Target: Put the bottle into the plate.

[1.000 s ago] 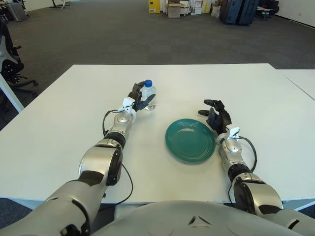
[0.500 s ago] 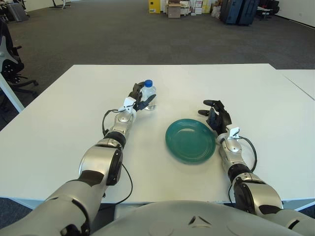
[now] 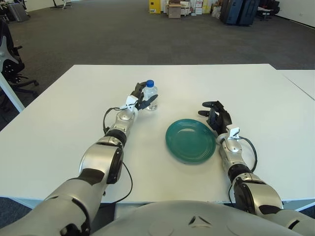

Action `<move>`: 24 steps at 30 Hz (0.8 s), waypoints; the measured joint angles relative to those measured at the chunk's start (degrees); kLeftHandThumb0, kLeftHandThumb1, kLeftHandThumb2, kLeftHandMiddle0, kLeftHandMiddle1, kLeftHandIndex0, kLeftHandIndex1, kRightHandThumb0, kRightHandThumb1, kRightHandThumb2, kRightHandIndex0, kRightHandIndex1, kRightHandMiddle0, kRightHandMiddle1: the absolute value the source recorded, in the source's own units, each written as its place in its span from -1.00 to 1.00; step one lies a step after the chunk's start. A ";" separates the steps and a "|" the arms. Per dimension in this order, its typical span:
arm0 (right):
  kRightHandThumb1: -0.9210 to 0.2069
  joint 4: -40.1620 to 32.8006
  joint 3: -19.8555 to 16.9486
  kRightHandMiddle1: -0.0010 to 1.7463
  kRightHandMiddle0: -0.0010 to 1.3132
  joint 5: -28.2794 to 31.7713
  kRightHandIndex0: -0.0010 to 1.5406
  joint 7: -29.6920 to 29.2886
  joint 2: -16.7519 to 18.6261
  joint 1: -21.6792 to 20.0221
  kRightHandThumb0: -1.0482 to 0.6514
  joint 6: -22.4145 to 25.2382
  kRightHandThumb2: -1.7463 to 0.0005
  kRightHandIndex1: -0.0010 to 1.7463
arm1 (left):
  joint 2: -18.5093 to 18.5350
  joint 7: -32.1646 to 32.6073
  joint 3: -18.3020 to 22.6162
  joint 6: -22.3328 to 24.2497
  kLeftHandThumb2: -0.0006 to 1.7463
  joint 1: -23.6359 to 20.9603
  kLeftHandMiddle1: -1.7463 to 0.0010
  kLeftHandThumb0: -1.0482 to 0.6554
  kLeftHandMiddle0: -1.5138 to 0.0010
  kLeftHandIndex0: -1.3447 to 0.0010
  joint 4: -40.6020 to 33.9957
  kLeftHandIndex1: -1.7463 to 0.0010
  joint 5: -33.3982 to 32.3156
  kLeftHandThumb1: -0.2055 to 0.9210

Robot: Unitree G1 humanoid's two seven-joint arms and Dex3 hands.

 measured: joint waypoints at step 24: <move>-1.00 -0.02 0.18 0.41 -0.26 0.19 -0.18 -0.67 -0.10 0.00 -0.63 -0.27 -0.12 0.00 | -3.44 18.84 -10.54 11.19 -0.91 -1.42 -1.00 -0.62 -0.10 0.54 1.99 -1.00 12.84 0.75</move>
